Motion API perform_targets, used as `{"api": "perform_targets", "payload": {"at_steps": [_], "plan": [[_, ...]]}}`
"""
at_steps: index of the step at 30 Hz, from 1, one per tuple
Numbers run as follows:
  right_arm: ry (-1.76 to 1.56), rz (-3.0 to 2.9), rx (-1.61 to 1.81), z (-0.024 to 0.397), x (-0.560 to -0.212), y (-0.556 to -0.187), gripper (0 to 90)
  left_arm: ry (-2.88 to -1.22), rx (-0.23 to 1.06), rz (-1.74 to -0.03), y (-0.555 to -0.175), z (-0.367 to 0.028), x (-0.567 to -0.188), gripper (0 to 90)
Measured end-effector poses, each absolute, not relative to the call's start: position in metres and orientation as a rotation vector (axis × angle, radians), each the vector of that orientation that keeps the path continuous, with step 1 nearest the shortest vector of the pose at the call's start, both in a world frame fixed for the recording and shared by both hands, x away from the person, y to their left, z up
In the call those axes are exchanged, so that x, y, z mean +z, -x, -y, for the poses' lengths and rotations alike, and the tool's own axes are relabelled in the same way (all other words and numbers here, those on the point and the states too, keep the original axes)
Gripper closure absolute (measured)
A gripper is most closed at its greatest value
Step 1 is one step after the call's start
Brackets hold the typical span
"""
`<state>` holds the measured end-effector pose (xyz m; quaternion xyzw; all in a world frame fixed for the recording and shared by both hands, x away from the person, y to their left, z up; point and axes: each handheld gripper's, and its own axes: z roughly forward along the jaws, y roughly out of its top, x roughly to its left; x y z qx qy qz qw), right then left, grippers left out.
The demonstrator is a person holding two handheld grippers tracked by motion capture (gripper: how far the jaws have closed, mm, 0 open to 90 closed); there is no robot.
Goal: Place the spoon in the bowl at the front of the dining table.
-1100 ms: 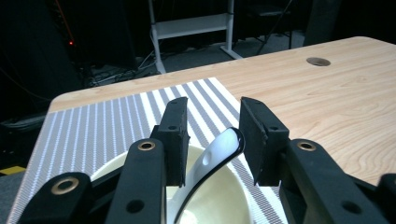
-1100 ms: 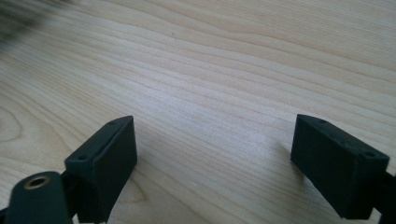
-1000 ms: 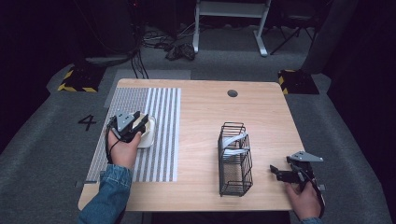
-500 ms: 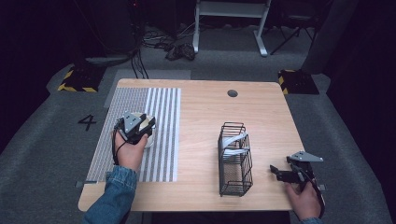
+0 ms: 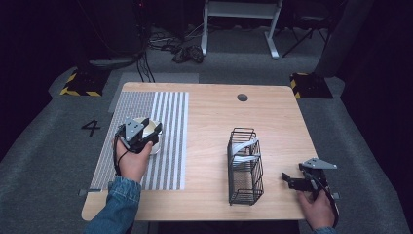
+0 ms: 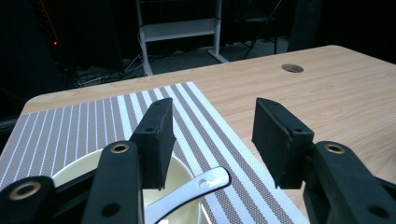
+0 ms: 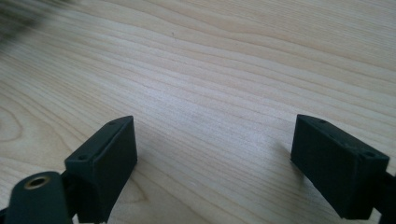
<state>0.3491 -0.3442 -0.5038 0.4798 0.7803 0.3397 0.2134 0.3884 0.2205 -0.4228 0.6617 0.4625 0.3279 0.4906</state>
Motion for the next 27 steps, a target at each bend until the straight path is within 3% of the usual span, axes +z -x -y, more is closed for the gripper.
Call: {"api": "perform_targets", "payload": {"at_steps": [27], "plan": [[-1.333,-2.165,0.943,0.344,-0.504,-0.349,14.5,-1.618,0.762,-1.163,-0.322,-0.243,-0.407,29.6]]}}
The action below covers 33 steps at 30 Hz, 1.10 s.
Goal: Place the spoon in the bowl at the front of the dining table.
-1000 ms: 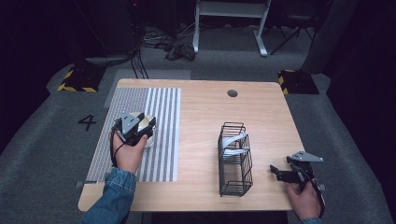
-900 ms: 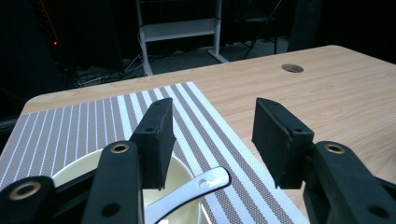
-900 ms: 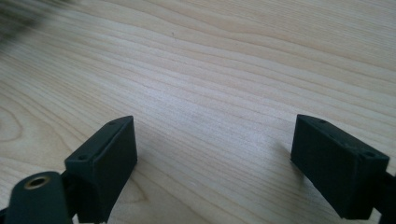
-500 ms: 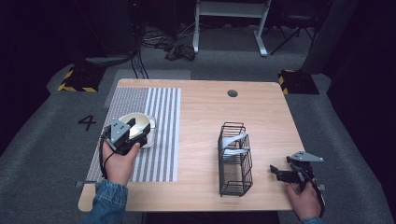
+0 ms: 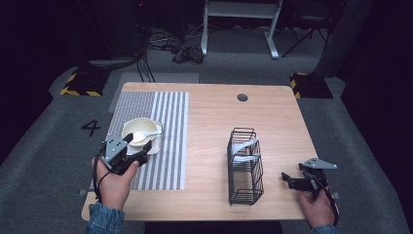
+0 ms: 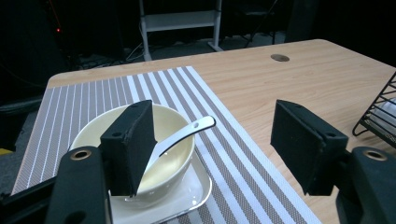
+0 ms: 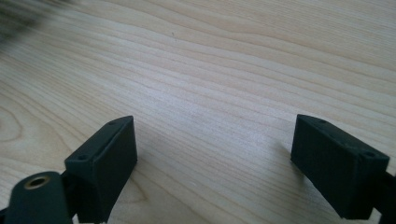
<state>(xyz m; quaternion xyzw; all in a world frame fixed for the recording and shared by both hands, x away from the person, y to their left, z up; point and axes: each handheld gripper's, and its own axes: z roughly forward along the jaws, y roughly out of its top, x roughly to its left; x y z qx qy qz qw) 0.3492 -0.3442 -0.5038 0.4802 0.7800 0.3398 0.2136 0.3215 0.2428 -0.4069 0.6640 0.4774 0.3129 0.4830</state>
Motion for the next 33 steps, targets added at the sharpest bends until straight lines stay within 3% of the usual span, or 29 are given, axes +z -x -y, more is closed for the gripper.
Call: {"api": "perform_targets", "payload": {"at_steps": [11,33], "plan": [[-1.332,-2.165,0.943,0.344,-0.504,-0.349,14.5,-1.648,0.760,-1.158,-0.311,-0.255,-0.411,16.0],[-1.332,-2.165,0.943,0.344,-0.504,-0.349,14.5,-1.726,0.725,-1.232,-0.291,-0.274,-0.439,16.0]]}}
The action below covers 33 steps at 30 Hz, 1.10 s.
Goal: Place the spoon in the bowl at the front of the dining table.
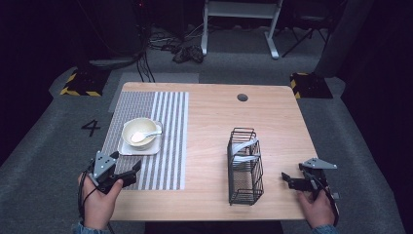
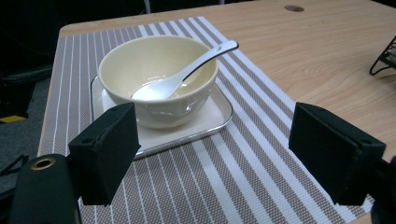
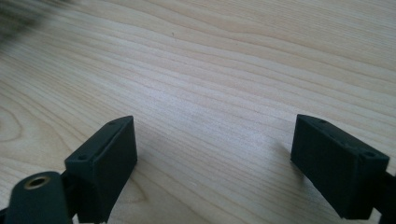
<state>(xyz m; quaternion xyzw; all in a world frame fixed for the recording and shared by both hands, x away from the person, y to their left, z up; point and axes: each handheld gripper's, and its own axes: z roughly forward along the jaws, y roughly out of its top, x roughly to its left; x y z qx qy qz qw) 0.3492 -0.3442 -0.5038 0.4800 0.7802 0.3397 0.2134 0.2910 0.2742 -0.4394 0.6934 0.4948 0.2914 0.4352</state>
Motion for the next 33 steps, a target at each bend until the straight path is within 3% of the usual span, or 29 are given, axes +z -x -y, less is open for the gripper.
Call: {"api": "perform_targets", "payload": {"at_steps": [33], "plan": [[-1.332,-2.166,0.943,0.344,-0.504,-0.349,14.5,-1.827,0.671,-1.233,-0.273,-0.290,-0.488,15.9]]}}
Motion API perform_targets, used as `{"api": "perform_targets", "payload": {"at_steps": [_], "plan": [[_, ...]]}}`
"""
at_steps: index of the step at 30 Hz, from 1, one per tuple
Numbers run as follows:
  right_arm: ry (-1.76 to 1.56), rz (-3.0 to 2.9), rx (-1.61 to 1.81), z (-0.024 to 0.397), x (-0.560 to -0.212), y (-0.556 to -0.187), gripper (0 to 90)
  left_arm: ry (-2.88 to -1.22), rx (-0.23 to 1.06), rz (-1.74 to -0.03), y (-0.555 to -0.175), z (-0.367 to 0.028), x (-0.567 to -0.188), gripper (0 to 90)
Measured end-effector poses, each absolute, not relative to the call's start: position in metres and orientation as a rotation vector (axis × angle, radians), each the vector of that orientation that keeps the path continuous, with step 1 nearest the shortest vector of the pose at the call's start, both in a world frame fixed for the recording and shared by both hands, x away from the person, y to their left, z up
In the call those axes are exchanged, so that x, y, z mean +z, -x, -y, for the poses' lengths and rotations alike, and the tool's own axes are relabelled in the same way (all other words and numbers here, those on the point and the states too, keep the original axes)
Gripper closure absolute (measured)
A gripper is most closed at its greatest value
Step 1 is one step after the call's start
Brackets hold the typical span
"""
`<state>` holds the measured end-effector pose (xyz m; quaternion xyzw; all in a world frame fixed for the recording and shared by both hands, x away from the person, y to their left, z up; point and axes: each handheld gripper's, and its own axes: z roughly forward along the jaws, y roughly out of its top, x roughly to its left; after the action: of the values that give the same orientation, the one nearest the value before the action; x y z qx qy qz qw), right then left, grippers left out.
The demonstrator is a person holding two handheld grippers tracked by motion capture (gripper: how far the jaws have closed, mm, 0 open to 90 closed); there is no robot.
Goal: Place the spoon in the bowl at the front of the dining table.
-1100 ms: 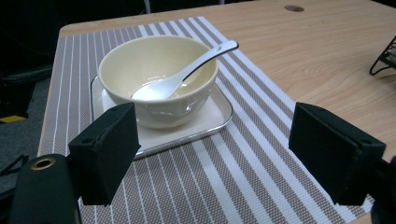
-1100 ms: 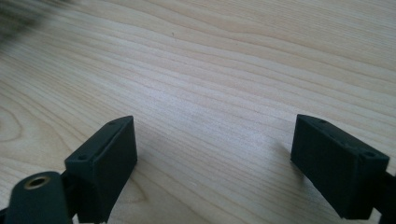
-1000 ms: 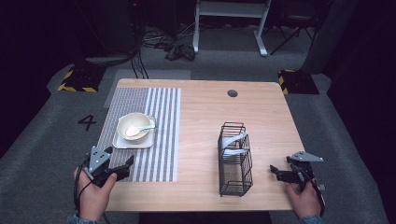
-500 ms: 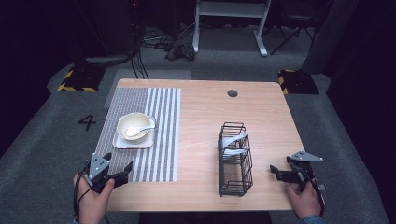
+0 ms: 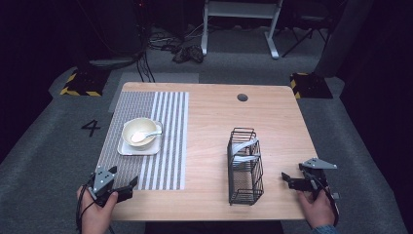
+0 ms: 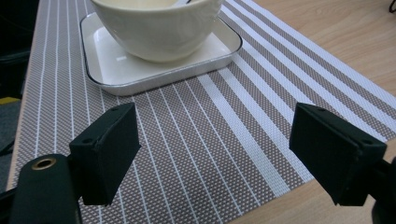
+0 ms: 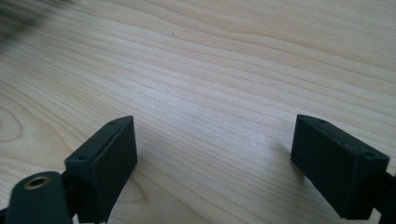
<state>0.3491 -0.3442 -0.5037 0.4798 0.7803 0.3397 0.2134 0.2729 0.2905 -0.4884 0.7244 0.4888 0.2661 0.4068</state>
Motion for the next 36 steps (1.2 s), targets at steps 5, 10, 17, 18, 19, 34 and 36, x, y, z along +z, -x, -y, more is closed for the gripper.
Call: {"api": "perform_targets", "payload": {"at_steps": [5,10,17,18,19,34,36], "plan": [[-1.332,-2.166,0.943,0.344,-0.504,-0.349,14.5,-1.856,0.629,-1.258,-0.273,-0.290,-0.495,16.0],[-1.332,-2.166,0.943,0.344,-0.504,-0.349,14.5,-1.894,0.606,-1.294,-0.272,-0.292,-0.500,15.9],[-1.332,-2.166,0.943,0.344,-0.504,-0.349,14.5,-1.950,0.556,-1.336,-0.272,-0.289,-0.508,15.9],[-1.332,-2.166,0.943,0.344,-0.504,-0.349,14.5,-1.956,0.566,-1.327,-0.272,-0.289,-0.509,15.3],[-1.332,-2.166,0.943,0.344,-0.504,-0.349,14.5,-1.957,0.566,-1.325,-0.272,-0.289,-0.509,15.0],[-1.331,-2.166,0.942,0.344,-0.504,-0.349,14.5,-1.895,0.631,-1.289,-0.262,-0.290,-0.518,14.4],[-1.330,-2.166,0.942,0.344,-0.504,-0.349,14.5,-1.884,0.635,-1.290,-0.260,-0.290,-0.519,14.4]]}}
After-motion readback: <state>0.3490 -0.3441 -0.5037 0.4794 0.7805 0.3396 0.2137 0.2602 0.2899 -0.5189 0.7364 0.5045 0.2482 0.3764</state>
